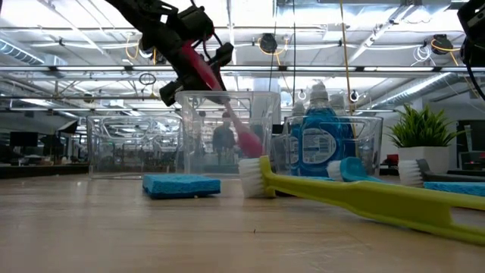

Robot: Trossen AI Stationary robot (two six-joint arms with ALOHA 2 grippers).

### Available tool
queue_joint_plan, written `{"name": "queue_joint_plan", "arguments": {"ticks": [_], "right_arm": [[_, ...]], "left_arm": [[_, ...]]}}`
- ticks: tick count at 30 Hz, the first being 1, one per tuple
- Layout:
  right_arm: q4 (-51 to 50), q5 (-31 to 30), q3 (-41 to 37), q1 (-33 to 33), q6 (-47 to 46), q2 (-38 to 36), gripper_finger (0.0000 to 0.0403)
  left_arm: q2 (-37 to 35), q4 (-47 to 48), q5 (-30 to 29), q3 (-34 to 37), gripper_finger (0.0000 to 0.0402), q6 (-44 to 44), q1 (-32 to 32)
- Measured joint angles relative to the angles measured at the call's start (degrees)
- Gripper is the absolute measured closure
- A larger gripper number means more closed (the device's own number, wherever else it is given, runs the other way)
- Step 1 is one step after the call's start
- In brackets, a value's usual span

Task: Pick & Place Kitchen Sink Supplies
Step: Put the orange dishwashing brush into the white bin, then put the gray dishwashing brush into the white bin

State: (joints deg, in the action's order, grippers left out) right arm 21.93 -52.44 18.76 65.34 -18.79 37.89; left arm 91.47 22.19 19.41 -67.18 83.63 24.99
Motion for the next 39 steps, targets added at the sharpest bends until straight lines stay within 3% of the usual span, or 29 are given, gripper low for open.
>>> {"name": "queue_joint_plan", "arguments": {"ticks": [11, 21, 25, 32, 39], "right_arm": [[0.08, 0.01, 0.0, 0.02, -0.63, -0.02, 0.0403], [0.07, 0.02, 0.0, 0.02, -1.72, -0.02, 0.0403], [0.07, 0.04, 0.0, 0.02, -1.74, -0.01, 0.0403], [0.11, 0.05, -0.01, 0.0, -1.59, -0.02, 0.0403], [0.09, 0.04, -0.02, 0.0, -1.55, -0.02, 0.0403]], "left_arm": [[5.0, -8.42, 5.39, 0.0, 0.033, -0.05, -1.13], [4.73, -10.93, 5.53, 0.0, 0.033, -2.58, 0.59], [2.16, -13.0, 6.59, -0.23, 0.033, -2.86, 1.53], [-5.76, -10.3, 1.38, -0.2, 0.033, -5.35, 1.48], [-14.63, -6.39, -5.63, -0.22, 0.033, -12.71, -3.43]]}}
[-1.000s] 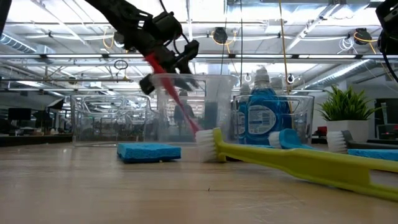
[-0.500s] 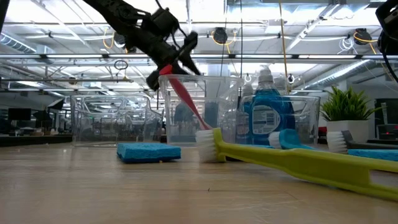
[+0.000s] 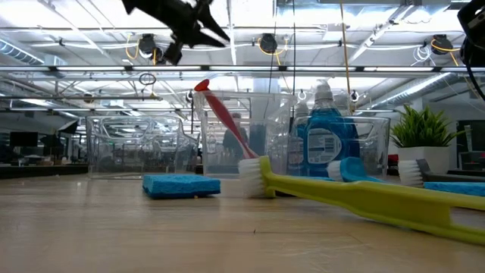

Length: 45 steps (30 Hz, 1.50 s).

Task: Pick & Place Kitchen Sink Supplies
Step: Put the gray dishwashing brush into the white bin

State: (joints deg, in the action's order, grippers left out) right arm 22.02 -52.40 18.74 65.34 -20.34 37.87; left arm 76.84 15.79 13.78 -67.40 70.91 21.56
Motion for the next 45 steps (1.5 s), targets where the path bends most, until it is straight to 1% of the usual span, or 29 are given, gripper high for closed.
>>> {"name": "queue_joint_plan", "arguments": {"ticks": [6, 13, 18, 20, 23, 28, 32, 34, 38, 45], "right_arm": [[0.09, 0.15, 0.0, 0.0, 0.0, 0.02, 0.0403], [1.03, 0.07, 0.0, 0.0, 0.0, 0.01, 0.0403], [-0.29, -0.08, 0.77, -0.02, 0.03, 0.22, 0.0401], [-3.1, -0.14, 2.45, -0.08, 0.02, 0.38, 0.0398], [-10.25, -0.15, 5.93, -0.09, -1.17, 0.93, 0.0395], [-22.39, -0.04, 11.01, -0.37, -8.27, 2.23, 0.0394], [-28.67, 0.58, 13.92, -1.45, -12.32, 4.29, 0.0394], [-31.47, 2.18, 15.46, -2.63, -13.9, 5.56, 0.0394], [-38.1, 6.47, 18.61, -6.44, -18.38, 8.89, 0.0394], [-47.13, 16.87, 22.95, -14.87, -27.18, 15.43, 0.0393]], "left_arm": [[-4.24, 3.05, -6.09, 0.02, 0.033, -8.76, -8.46], [-5.09, 3.64, -12.08, 0.0, 0.033, -20.84, -19.62], [-4.95, 4.21, -21.29, 0.02, 0.033, -28.49, -27.26], [-5.0, 4.05, -25.61, 0.02, 0.033, -31.3, -30.03], [-4.94, 4.18, -30.29, 0.02, 0.033, -34.68, -33.48], [-4.96, 4.74, -36.7, 0.02, 0.033, -36.12, -37.73], [-6.23, 8.79, -43.2, 0.02, 0.033, -34.09, -40.51], [-7.15, 11.49, -46.88, 0.02, 0.033, -32.48, -41.93], [-9.68, 16.79, -52.17, 0.02, 0.033, -30.2, -44.29], [-14.95, 27.82, -60.85, 0.02, 0.033, -25.53, -48.22]]}}
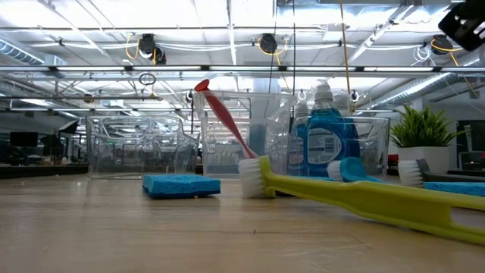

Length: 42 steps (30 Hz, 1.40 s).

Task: Pick & Place Kitchen Sink Supplies
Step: Put the gray dishwashing brush into the white bin

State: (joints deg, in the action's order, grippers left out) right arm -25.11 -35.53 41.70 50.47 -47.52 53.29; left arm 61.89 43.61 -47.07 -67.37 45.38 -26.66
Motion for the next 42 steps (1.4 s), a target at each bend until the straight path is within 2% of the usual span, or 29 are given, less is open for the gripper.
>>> {"name": "queue_joint_plan", "arguments": {"ticks": [8, 16, 21, 30, 34, 42], "right_arm": [[-7.79, 10.75, 3.79, -8.3, -8.61, 5.78, 0.0368], [-8.51, 20.6, 3.82, -14.1, -14.49, 10.99, 0.0304], [-9.71, 23.65, 3.82, -16.93, -16.97, 13.73, 0.0251], [-9.46, 23.88, 3.82, -20.01, -21.89, 17.28, 0.0178], [-9.46, 26.23, 3.82, -21.13, -23.94, 19.06, 0.0164], [-9.44, 28.09, 3.82, -22.31, -29.66, 23.48, 0.0171]], "left_arm": [[-4.89, 8.51, -2.15, 0.02, 0.033, 1.8, -1.72], [-10.47, 11.52, -2.97, 3.11, 0.033, 1.27, -1.72], [-15.43, 10.28, -2.91, 8.98, 0.033, 2.89, -1.72], [-24.2, 3.0, -1.14, 20.33, 0.033, 2.92, -1.7], [-27.5, 2.32, -0.91, 23.55, 0.033, 2.79, -1.72], [-32.98, 2.39, -0.22, 26.2, 0.033, -0.78, -1.72]]}}
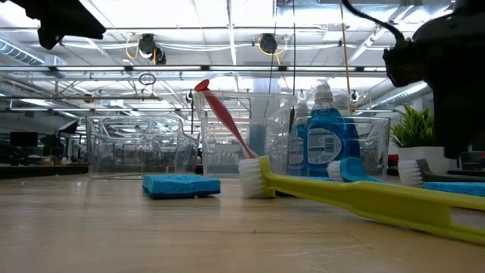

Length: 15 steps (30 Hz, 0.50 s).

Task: Pick & Place Kitchen Sink Supplies
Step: Put the gray dishwashing brush into the white bin

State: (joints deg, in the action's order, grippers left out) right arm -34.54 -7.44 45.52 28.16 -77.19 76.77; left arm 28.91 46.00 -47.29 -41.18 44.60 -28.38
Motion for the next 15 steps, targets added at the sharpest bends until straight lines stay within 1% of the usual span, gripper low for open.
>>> {"name": "queue_joint_plan", "arguments": {"ticks": [10, 15], "right_arm": [[0.01, 0.18, -0.02, -0.33, -6.95, 4.05, 0.017], [1.32, 0.3, -0.02, -0.97, -8.78, 6.15, 0.0176]], "left_arm": [[-6.29, 0.13, 1.55, 1.97, 0.033, -6.09, 0.0], [-9.41, -1.13, 2.57, 5.04, 0.033, -6.88, 0.02]]}}
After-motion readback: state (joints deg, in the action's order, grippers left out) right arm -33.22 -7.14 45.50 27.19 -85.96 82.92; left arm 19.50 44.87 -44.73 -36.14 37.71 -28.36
